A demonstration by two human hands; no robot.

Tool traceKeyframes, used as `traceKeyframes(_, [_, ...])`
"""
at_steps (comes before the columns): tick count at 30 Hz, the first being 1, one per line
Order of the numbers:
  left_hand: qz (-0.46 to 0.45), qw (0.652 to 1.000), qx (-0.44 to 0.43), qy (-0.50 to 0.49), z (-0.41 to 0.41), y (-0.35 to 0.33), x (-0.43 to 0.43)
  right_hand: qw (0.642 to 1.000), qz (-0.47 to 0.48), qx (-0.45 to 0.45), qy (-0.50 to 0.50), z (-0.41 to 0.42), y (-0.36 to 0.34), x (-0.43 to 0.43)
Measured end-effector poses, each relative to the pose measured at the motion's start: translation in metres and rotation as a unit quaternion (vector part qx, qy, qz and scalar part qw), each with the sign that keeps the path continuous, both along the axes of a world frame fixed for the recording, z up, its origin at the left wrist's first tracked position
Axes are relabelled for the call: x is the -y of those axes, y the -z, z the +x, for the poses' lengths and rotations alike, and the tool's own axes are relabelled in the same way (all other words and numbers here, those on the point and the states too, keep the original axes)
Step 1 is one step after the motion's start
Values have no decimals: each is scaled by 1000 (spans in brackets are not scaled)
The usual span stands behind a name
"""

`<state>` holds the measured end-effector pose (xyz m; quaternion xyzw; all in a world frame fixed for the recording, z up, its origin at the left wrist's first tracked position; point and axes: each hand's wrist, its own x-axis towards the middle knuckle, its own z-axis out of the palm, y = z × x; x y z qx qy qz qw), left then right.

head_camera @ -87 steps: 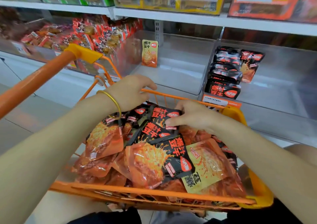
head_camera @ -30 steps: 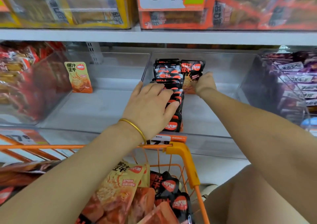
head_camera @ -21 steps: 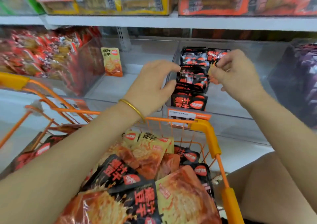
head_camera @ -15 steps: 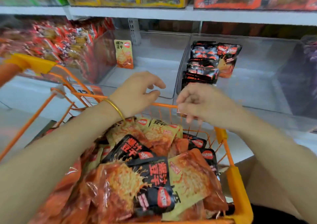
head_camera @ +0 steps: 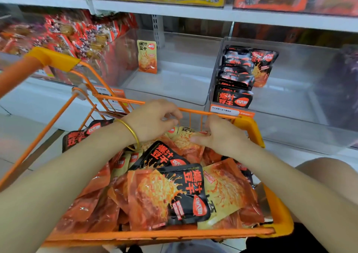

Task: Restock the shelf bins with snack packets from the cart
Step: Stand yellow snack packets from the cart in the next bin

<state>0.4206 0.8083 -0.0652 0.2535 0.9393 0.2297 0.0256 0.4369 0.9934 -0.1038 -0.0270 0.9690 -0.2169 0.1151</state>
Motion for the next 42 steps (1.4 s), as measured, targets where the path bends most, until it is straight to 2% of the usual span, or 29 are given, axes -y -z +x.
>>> traceKeyframes(3, [0,1000,0,1,-2,0,0,991,-130,-2,41,1,2,-1])
traceKeyframes(5, [-4,1000,4,3,-3,-1,-1,968,-237,3,82,3,2,-1])
traceKeyframes(7, [-4,1000,14,-3,-4,-2,-2,928,-349,33,128,7,0,-1])
traceKeyframes(9, [2,1000,18,-12,-4,-3,-4,871,-459,75,157,11,-3,0])
traceKeyframes(10, [8,1000,19,-17,-4,-2,-4,847,-500,85,160,12,-5,0])
traceKeyframes(11, [16,999,21,-22,-5,-2,-5,837,-518,84,153,14,-7,1])
traceKeyframes(12, [29,999,25,-26,-5,-2,-5,848,-508,66,137,17,-10,1])
traceKeyframes(15, [74,996,49,-30,-7,-2,-6,916,-393,-53,58,21,-18,-1])
traceKeyframes(16, [86,994,62,-35,-8,-3,-5,924,-370,-86,32,21,-24,-1])
traceKeyframes(19, [134,983,112,-61,-12,-7,-3,925,-342,-160,-33,15,-46,1])
traceKeyframes(21, [197,968,135,-79,-15,-12,-1,916,-361,-171,-49,6,-61,3])
traceKeyframes(24, [339,918,182,-91,-22,-22,7,897,-411,-157,-42,-12,-78,11])
traceKeyframes(27, [390,903,130,-123,-33,-29,21,902,-414,-120,-19,-37,-81,25])
traceKeyframes(30, [399,899,64,-171,-43,-30,33,900,-434,-16,-47,-60,-79,42])
traceKeyframes(32, [375,906,34,-194,-48,-28,39,912,-402,12,-79,-75,-74,53])
traceKeyframes(35, [339,912,-9,-230,-55,-22,54,905,-422,31,-48,-100,-69,68])
traceKeyframes(38, [303,912,-61,-268,-62,-17,72,864,-497,65,48,-124,-66,78])
traceKeyframes(42, [229,932,-92,-264,-71,-12,91,799,-571,93,168,-155,-53,87])
